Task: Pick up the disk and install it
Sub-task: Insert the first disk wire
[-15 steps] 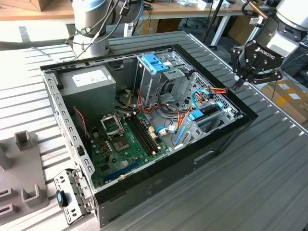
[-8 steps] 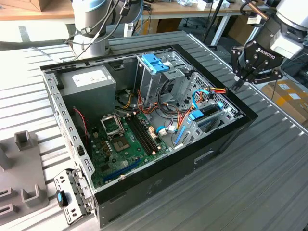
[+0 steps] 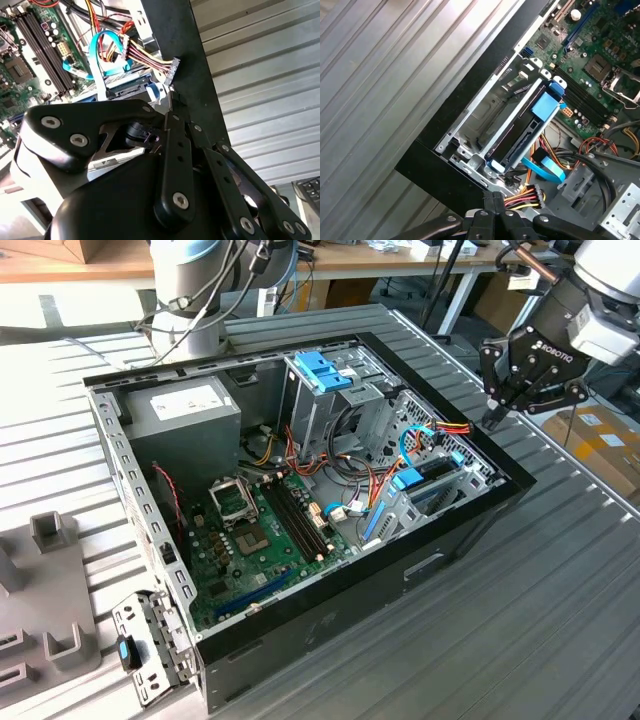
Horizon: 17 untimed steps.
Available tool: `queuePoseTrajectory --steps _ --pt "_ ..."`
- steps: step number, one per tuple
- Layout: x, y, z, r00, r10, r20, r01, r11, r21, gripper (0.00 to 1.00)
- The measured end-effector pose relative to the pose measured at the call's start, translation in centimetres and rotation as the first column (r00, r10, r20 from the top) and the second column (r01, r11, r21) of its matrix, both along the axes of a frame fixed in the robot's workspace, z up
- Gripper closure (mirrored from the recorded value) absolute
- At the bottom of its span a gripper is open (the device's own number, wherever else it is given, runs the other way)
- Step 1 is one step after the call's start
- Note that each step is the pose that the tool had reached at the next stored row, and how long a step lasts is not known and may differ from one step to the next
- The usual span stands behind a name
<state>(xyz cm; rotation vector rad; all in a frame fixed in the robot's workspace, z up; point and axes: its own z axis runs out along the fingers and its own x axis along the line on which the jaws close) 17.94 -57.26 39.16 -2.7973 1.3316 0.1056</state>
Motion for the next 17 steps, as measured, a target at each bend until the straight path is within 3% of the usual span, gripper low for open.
queuePoseTrajectory --steps 10,15,17 --pt "0.0 0.0 0.0 0.9956 0.094 0.0 -0.094 0.9956 0.0 0.89" --pt "0.0 0.0 0.0 0.9885 0.151 0.0 -0.151 0.9885 0.0 0.89" --pt "0.0 0.0 0.0 0.9829 0.184 0.0 -0.184 0.9829 0.0 0.89"
